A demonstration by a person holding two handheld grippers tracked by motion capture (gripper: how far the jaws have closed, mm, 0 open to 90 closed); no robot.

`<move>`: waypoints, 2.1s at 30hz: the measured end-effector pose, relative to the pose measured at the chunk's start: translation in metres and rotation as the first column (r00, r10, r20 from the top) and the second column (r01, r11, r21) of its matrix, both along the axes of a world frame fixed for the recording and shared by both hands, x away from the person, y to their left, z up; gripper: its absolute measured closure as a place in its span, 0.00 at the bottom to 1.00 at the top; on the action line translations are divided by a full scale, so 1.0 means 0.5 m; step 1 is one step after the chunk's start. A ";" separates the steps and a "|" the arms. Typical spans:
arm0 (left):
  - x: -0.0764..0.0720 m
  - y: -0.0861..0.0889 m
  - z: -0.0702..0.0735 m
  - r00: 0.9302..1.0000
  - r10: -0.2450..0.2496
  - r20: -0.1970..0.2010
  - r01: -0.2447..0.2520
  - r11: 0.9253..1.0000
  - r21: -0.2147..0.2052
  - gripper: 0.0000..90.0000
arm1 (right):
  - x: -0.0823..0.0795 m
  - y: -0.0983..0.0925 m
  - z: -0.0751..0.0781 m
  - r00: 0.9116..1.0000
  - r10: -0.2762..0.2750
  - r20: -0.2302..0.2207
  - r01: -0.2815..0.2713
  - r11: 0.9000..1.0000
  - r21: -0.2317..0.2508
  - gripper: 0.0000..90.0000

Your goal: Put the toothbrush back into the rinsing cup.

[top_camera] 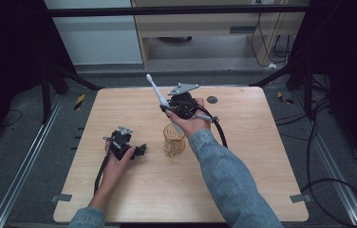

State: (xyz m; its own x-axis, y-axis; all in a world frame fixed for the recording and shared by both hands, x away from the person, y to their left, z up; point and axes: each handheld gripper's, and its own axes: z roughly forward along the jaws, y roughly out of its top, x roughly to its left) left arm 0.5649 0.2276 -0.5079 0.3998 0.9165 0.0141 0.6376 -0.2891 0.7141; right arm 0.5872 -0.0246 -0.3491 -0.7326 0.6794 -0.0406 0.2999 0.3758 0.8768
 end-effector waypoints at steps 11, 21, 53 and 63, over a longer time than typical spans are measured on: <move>0.000 0.000 0.000 1.000 0.001 0.001 -0.001 1.000 -0.001 0.00 | -0.002 0.010 -0.032 1.000 0.004 -0.022 -0.004 1.000 -0.005 0.74; 0.000 0.000 0.000 1.000 -0.002 -0.002 0.002 1.000 0.003 0.00 | 0.001 0.010 -0.045 1.000 -0.001 -0.031 0.001 1.000 -0.012 0.74; 0.000 0.001 0.000 1.000 -0.005 -0.002 0.005 1.000 0.006 0.00 | -0.006 0.000 -0.077 0.999 -0.021 -0.044 0.020 1.000 -0.019 0.74; 0.000 0.001 0.001 1.000 -0.006 -0.003 0.006 1.000 0.006 0.00 | -0.012 -0.002 -0.087 0.999 -0.017 -0.052 0.016 1.000 -0.025 0.74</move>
State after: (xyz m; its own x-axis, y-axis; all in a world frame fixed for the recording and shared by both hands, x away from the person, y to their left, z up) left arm 0.5651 0.2281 -0.5076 0.4054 0.9139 0.0186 0.6377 -0.2974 0.7105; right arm 0.5812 -0.0256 -0.3925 -0.7227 0.6909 -0.0194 0.3512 0.3913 0.8506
